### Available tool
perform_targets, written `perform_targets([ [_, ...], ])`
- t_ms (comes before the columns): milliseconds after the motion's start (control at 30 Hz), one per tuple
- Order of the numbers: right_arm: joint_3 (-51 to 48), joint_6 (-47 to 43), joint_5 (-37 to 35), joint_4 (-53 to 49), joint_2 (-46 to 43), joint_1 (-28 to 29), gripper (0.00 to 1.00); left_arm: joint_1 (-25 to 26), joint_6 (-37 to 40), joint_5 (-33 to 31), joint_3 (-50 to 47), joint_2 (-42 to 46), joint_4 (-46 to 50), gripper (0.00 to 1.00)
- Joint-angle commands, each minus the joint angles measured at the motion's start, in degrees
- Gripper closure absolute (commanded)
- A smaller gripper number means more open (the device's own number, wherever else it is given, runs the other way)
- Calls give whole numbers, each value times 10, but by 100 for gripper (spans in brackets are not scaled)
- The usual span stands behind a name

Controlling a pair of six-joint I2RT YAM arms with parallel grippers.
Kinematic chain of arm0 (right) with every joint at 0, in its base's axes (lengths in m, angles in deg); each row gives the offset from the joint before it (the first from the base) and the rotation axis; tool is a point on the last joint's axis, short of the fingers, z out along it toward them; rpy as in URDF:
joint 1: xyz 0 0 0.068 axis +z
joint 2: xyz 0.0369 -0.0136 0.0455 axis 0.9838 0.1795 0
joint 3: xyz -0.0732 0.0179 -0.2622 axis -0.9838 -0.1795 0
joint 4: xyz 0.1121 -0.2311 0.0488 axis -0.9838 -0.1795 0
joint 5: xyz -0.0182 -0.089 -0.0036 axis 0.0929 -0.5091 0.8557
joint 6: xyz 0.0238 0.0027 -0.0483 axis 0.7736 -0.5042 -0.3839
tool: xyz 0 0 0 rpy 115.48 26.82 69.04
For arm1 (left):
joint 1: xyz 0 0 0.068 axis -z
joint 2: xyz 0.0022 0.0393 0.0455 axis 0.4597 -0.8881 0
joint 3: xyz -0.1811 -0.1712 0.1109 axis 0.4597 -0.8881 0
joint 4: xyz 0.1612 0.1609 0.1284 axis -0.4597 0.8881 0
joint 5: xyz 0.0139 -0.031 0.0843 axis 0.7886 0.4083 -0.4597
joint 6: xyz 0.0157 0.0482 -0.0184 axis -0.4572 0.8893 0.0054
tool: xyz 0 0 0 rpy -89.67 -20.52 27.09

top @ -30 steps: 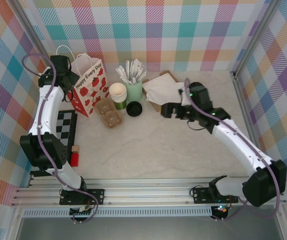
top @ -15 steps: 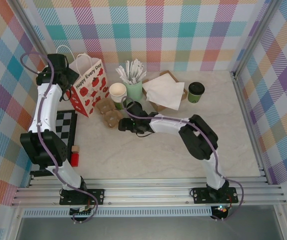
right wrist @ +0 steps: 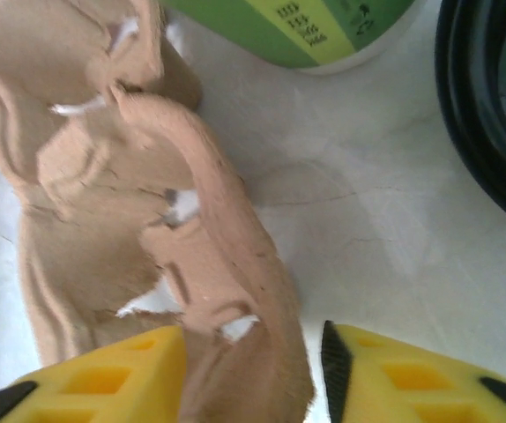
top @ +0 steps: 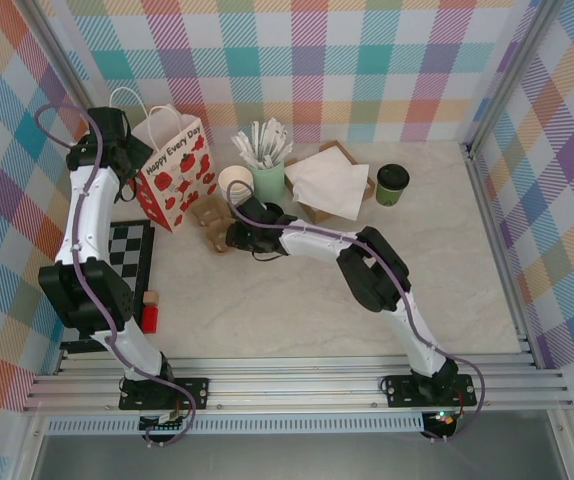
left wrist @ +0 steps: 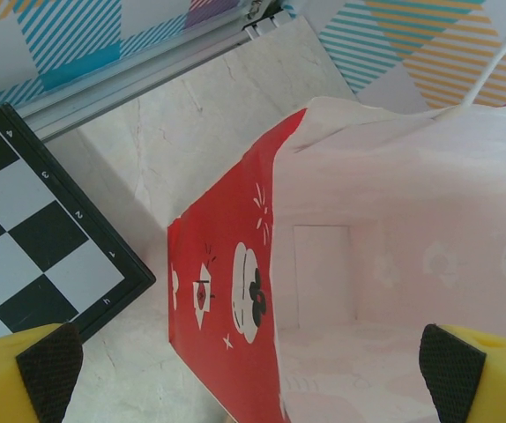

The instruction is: Pack the takeout coffee

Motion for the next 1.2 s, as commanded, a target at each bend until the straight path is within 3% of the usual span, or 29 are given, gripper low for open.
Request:
perform_targets([
  [0, 0, -39, -31, -37, -18, 6, 62, -7, -12, -4, -2, -11, -7, 0],
  [167, -114, -105, -68, -29, -117, 6, 81, -7, -18, 12, 1, -26, -9, 7],
  [300, -207, -172, -60, -35, -199, 4, 87, -7, -20, 9, -10, -23, -11, 20],
  [467, -326, -258, -29, -89, -320, -25, 89, -7, -5, -1, -26, -2, -2, 71],
  [533, -363, -317, -8, -117, -363, -46, 88, -8, 3, -1, -33, 10, 8, 85],
  [633, -389, -422, 42, -174, -413, -89, 87, -7, 13, 12, -51, 41, 24, 97],
  [900, -355, -638, 207, -305, -436, -251, 88, -2, 63, 93, -131, 185, 91, 100],
  [1000, -326, -734, 182, -358, -399, -279, 92, 8, 90, 102, -158, 246, 146, 100],
  [1167, -275, -789, 182, -380, -337, -330, 93, 14, 103, 55, -211, 332, 227, 100],
])
